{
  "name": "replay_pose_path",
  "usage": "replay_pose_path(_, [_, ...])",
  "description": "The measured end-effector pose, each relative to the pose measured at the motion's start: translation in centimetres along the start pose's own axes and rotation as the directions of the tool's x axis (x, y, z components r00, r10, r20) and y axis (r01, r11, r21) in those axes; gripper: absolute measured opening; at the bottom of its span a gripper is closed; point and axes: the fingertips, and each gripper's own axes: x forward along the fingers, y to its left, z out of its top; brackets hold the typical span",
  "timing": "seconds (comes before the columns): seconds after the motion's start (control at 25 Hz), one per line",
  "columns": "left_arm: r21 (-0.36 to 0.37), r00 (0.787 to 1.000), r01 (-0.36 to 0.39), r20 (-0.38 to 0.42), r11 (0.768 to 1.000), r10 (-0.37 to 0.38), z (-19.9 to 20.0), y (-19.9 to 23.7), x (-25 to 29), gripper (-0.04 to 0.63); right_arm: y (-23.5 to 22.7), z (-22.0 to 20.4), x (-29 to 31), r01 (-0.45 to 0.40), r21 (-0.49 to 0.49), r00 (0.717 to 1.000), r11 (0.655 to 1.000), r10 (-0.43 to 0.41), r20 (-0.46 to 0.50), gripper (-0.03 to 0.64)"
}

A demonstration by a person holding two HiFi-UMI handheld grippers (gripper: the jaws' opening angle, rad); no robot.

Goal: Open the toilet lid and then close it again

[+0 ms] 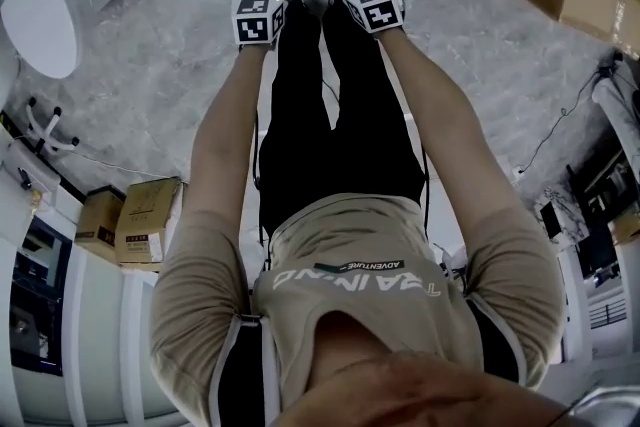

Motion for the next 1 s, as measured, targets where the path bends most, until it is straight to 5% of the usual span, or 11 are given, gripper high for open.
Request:
replay_pose_path(0.2, [0.027, 1.0, 0.01, 0.026, 1.0, -0.011, 0.6, -0.1, 0.6, 0.003, -1.3, 1.1, 0.3, 0.008, 0.08, 0.997, 0.997, -0.014, 0.071, 0.011])
replay_pose_path(1.0, [0.116, 0.998, 0.059, 0.03, 0.992, -0.063, 3.4, -0.8, -2.9, 0.002, 0.2, 4.3, -3.5, -0.049, 0.066, 0.983, 0.997, 0.037, 0.181, 0.011])
